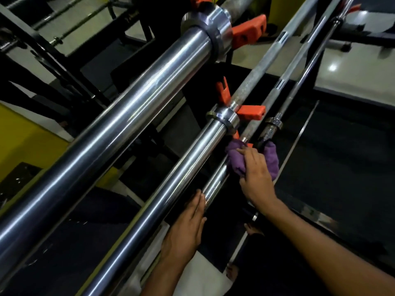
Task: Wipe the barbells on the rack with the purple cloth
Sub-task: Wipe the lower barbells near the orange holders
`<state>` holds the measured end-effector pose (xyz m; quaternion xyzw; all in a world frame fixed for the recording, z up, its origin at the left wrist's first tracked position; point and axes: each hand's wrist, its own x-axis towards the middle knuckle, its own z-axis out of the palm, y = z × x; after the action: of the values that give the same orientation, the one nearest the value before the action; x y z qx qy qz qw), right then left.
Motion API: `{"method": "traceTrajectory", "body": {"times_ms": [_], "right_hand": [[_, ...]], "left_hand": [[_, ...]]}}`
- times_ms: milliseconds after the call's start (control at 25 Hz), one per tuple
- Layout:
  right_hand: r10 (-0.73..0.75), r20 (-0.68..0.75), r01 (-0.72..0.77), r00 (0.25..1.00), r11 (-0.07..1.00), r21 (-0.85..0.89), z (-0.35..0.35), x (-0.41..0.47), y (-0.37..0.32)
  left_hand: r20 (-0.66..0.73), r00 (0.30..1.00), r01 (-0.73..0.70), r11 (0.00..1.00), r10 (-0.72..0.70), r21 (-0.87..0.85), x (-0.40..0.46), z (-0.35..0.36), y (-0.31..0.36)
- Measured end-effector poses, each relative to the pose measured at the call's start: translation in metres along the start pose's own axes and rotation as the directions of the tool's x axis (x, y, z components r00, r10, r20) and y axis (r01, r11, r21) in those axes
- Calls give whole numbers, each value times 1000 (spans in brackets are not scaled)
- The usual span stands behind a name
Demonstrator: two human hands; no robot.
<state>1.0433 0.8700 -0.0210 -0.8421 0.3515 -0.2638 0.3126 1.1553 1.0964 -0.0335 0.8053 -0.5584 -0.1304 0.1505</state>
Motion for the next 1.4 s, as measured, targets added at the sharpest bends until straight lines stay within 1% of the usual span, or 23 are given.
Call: {"method": "traceTrajectory", "body": {"times_ms": [80, 120, 160, 200, 280, 360, 400, 440, 480, 520, 560, 640, 760, 800, 840, 880, 920, 960, 1040, 1160, 1280, 1360, 1400], "right_hand": [[208, -9, -201, 978, 956, 212, -10, -10, -4], [279, -24, -262, 960, 925, 274, -19, -17, -4], [323, -30, -295, 946, 894, 338, -30, -25, -7], [338, -44, -288, 940, 858, 426, -40, -35, -10], [379, -8, -298, 925, 740, 603, -60, -50, -16], [430, -26, -307, 903, 685, 661, -65, -58, -16], [510, -52, -357, 859, 667, 654, -61, -58, -15], [626, -88, -433, 775, 627, 647, -54, -56, -13], [740, -92, -511, 666, 543, 666, -43, -51, -11], [819, -43, -560, 573, 430, 708, -28, -42, -9], [852, 43, -580, 522, 318, 750, -11, -31, -11], [832, 173, -570, 528, 195, 798, 32, -13, -9], [816, 260, -473, 516, 19, 881, 91, 2, 8], [807, 312, -437, 502, -75, 896, 90, 8, 4], [802, 382, -409, 459, -191, 892, 80, 17, -8], [778, 453, -389, 436, -292, 874, 78, 22, -10], [752, 499, -363, 430, -362, 858, 77, 26, -8], [729, 523, -338, 442, -405, 850, 75, 30, -6], [703, 524, -289, 481, -437, 852, 69, 31, -3], [679, 509, -348, 530, -373, 860, 54, 13, 5], [652, 504, -543, 567, -164, 824, 6, -19, 11], [608, 518, -610, 601, -70, 789, -27, -41, 2], [602, 477, -624, 640, 45, 780, -39, -49, -6]], "left_hand": [[14, 1000, 5, 1000, -5, 9, 0, -2, 1], [13, 1000, 3, 1000, -4, 23, 0, -3, 2], [11, 1000, 4, 999, -4, 34, 0, -4, 3], [11, 1000, 6, 999, -6, 40, -1, -4, 3], [13, 1000, 9, 999, -9, 38, -1, -4, 4], [7, 1000, -4, 999, 4, 37, -1, -3, 2], [4, 1000, -9, 999, 9, 37, 0, -2, 1], [5, 1000, -10, 999, 10, 38, -1, -1, 0], [5, 1000, -8, 999, 8, 38, -2, 0, 0], [3, 1000, -7, 999, 7, 39, -2, 0, 0], [2, 1000, -5, 999, 5, 42, -2, -1, 1], [2, 1000, -6, 999, 5, 45, -2, -2, 1], [16, 1000, -8, 999, 7, 34, -2, -3, 3], [17, 1000, -7, 999, 7, 34, -1, -3, 3], [12, 1000, -7, 999, 6, 33, -1, -3, 3], [13, 1000, -3, 1000, 2, 30, -1, -4, 3], [19, 1000, -1, 1000, 0, 26, 0, -4, 2], [25, 1000, 1, 1000, -2, 27, 0, -4, 3], [21, 1000, 1, 999, -2, 37, 0, -4, 3], [10, 1000, 16, 999, -17, 36, -1, -4, 4], [-2, 999, 37, 999, -37, -8, -1, -5, 4], [-8, 999, 40, 999, -40, -34, -1, -8, 4], [-4, 999, 41, 998, -41, -39, -1, -9, 4]]}}
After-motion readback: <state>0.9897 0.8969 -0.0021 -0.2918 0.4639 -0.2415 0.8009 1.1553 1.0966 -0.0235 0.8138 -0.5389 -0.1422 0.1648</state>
